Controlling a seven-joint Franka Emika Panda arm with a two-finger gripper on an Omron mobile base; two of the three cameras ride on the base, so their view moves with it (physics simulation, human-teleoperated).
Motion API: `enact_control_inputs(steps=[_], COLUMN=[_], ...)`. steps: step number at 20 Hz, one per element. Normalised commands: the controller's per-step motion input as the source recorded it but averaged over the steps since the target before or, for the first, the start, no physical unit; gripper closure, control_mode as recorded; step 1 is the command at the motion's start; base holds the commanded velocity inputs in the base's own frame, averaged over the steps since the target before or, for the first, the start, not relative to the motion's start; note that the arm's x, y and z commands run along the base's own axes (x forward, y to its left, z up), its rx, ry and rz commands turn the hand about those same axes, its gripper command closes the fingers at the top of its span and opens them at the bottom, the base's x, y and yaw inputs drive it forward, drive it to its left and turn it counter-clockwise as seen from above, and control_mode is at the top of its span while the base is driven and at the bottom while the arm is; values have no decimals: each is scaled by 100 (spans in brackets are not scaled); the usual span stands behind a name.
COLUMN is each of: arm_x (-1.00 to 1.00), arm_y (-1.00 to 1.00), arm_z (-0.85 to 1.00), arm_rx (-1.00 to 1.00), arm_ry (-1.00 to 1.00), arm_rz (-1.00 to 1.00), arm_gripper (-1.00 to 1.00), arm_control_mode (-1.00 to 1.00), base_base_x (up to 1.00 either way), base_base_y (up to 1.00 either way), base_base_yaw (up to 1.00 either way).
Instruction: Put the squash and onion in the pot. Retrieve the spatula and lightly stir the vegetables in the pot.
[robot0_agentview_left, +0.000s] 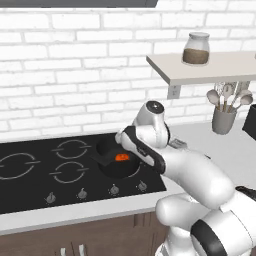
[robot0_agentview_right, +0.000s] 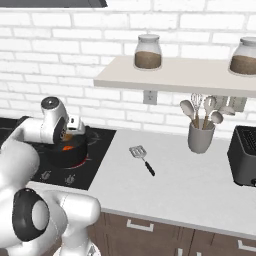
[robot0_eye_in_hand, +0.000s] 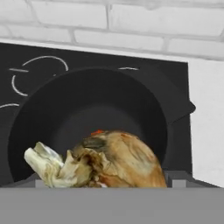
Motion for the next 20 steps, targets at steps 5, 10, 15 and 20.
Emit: enact_control_inputs(steps=[5, 10, 15, 20], arm_x=[50, 43, 5, 0], arm_y=[51, 28, 2, -1], arm_z=[-34, -51, -45, -19], arm_rx=[-2, -8, -9, -3], arm_ry=[18, 14, 2, 0], arm_rz=[0, 0, 0, 0], arm_gripper=[100, 100, 100, -100], arm_control_mode=[-100, -100, -100, -100], base_base_x=[0, 0, 0, 0], base_base_y=[0, 0, 0, 0], base_base_yaw=[0, 0, 0, 0])
